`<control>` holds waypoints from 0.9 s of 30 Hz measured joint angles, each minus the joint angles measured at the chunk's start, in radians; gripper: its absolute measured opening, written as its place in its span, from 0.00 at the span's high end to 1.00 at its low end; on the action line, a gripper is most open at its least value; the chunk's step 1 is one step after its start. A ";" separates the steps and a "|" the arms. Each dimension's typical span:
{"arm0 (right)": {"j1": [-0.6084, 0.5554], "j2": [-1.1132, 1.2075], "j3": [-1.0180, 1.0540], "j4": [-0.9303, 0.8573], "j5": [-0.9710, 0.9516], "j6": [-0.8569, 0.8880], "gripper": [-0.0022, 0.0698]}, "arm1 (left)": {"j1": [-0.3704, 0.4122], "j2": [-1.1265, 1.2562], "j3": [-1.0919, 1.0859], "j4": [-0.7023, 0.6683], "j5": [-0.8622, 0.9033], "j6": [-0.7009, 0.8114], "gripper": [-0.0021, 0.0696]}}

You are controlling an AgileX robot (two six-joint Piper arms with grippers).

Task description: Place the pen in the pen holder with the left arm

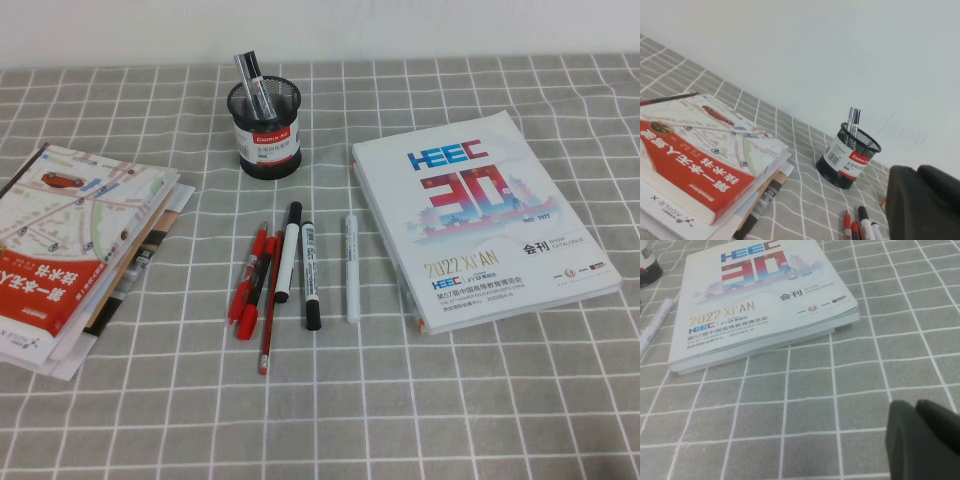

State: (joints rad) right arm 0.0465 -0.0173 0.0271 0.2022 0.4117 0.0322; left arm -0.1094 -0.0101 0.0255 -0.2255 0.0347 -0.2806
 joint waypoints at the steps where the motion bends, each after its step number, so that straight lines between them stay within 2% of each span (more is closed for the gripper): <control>1: 0.000 0.000 0.000 0.000 0.000 0.000 0.99 | 0.000 0.000 0.000 0.000 0.000 0.000 0.98; 7: 0.000 0.000 0.000 0.000 0.000 0.000 0.99 | 0.000 0.007 -0.012 -0.015 0.105 -0.021 0.98; 12: 0.000 0.000 0.000 0.000 0.000 0.000 0.99 | 0.000 0.141 -0.157 -0.017 0.256 -0.011 0.98; 22: 0.000 0.000 0.000 0.000 0.000 0.000 0.99 | 0.000 0.619 -0.563 -0.017 0.614 0.228 0.98; 27: 0.000 0.000 0.000 0.000 0.000 0.000 0.99 | 0.000 0.867 -0.747 -0.018 0.762 0.296 0.98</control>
State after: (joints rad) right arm 0.0465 -0.0173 0.0271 0.2022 0.4117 0.0322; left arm -0.1094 0.8567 -0.7213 -0.2437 0.7967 0.0150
